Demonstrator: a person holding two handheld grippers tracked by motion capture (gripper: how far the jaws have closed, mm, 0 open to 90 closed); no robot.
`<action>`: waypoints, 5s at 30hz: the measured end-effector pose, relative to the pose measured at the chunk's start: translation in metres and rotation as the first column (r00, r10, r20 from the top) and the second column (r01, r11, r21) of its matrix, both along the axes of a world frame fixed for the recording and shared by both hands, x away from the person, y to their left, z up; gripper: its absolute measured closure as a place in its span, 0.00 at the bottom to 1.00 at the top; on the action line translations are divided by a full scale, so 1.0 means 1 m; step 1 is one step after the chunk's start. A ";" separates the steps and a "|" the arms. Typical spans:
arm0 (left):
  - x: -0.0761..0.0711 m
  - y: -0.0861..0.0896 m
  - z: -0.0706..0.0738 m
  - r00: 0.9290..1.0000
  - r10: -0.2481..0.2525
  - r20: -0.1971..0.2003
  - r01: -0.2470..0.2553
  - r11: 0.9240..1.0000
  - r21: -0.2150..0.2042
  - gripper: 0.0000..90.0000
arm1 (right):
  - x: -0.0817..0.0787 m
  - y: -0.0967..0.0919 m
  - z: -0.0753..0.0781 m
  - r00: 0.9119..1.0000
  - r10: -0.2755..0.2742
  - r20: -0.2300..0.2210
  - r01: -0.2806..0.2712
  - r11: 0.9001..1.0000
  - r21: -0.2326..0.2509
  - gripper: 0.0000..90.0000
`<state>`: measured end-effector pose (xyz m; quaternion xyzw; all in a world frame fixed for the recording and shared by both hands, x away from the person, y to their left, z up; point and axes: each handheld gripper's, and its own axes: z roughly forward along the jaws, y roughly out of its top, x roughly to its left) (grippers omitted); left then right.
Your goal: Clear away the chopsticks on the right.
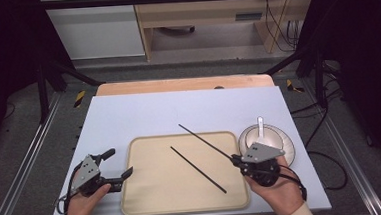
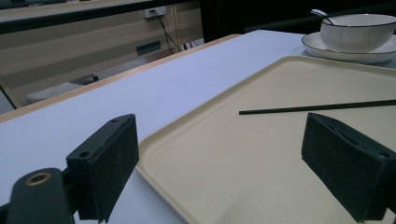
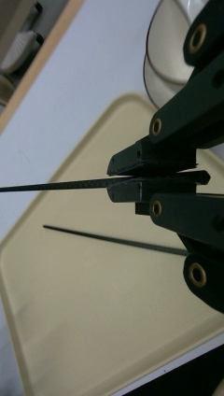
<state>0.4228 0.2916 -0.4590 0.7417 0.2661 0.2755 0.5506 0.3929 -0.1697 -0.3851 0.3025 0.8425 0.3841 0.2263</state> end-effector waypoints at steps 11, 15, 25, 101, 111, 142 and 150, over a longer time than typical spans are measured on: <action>0.000 -0.001 0.000 1.000 0.005 -0.002 -0.005 1.000 0.000 0.12 | 0.007 0.027 -0.046 0.989 -0.015 -0.148 0.017 1.000 0.014 0.95; 0.000 -0.001 0.000 1.000 0.002 -0.001 -0.002 1.000 0.001 0.12 | 0.010 0.027 -0.058 0.984 -0.035 -0.177 0.038 0.999 0.015 0.95; 0.000 -0.001 0.001 1.000 0.002 0.003 -0.002 1.000 -0.004 0.12 | 0.007 0.032 -0.068 0.977 -0.025 -0.212 0.030 0.999 0.021 0.95; 0.022 -0.120 0.011 0.953 -0.115 -0.279 0.157 0.978 0.135 0.95 | -0.007 -0.050 -0.056 0.981 -0.119 0.155 0.086 0.976 0.200 0.06; 0.037 -0.144 0.004 0.929 -0.068 -0.363 0.143 0.972 0.185 1.00 | -0.011 -0.048 -0.058 0.980 -0.100 0.174 0.060 0.973 0.224 0.07; 0.064 -0.189 -0.015 0.899 -0.025 -0.437 0.164 0.945 0.283 0.99 | -0.009 -0.054 -0.065 0.983 -0.087 0.160 0.039 0.960 0.278 0.14; 0.080 -0.205 -0.016 0.904 -0.034 -0.425 0.165 0.947 0.275 0.99 | -0.006 -0.056 -0.067 0.985 -0.097 0.142 0.054 0.959 0.279 0.15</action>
